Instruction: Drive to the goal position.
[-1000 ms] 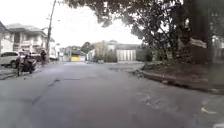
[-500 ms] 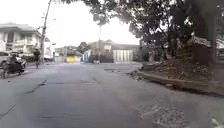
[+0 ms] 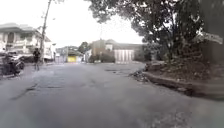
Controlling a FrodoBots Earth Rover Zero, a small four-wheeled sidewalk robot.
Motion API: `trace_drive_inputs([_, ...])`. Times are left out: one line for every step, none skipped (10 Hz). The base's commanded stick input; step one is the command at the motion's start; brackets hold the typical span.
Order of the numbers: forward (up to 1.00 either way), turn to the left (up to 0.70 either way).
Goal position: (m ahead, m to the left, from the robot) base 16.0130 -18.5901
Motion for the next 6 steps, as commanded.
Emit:
trace_drive_inputs([1.00, 0.00])
trace_drive_inputs([1.00, 0.00])
trace_drive_inputs([1.00, 0.00])
trace_drive_inputs([1.00, 0.00])
trace_drive_inputs([1.00, 0.00])
trace_drive_inputs([1.00, 0.00])
